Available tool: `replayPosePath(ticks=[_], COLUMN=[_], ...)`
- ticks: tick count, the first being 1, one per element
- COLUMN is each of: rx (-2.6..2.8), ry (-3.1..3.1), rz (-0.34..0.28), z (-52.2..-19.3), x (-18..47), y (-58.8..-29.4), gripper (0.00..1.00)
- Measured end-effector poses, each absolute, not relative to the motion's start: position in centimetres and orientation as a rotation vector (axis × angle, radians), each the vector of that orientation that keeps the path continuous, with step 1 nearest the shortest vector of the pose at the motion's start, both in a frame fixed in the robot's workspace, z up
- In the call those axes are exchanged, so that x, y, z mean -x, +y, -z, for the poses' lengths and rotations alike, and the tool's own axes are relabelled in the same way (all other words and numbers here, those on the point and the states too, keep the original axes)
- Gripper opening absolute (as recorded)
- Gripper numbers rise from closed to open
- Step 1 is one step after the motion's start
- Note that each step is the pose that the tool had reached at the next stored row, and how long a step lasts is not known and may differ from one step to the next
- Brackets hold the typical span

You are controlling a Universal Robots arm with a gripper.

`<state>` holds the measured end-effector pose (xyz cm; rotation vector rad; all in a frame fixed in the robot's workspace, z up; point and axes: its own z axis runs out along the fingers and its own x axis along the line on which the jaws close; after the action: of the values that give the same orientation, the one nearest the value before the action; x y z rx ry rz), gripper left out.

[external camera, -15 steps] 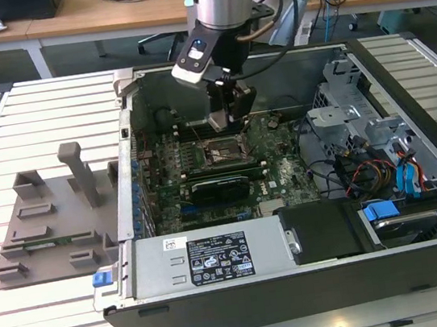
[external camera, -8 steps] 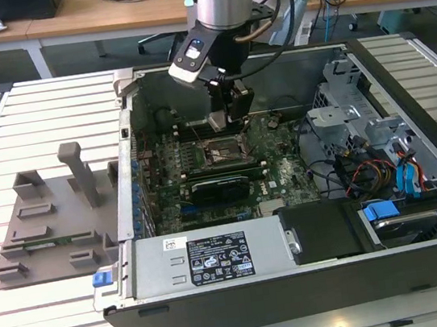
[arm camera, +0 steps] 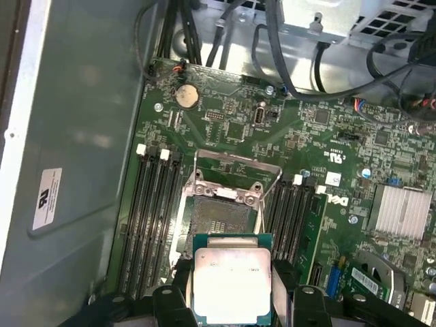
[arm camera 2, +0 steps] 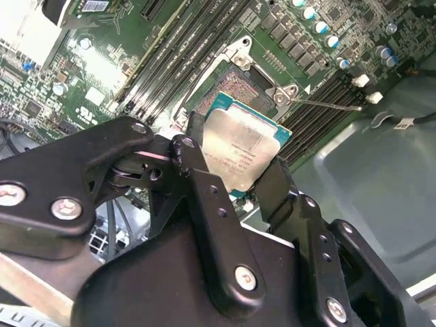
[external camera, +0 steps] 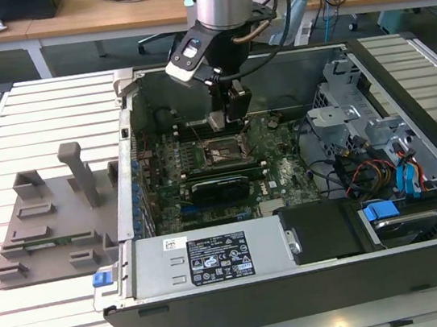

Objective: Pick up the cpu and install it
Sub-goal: 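Place the cpu into insertion slot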

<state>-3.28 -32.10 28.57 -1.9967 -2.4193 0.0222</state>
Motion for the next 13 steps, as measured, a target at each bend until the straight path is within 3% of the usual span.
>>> replayPosePath(ticks=[13], rx=[2.216], ry=[-2.219], rz=[-0.022], z=[-28.50], x=[3.28], y=[-32.10], gripper=[0.55])
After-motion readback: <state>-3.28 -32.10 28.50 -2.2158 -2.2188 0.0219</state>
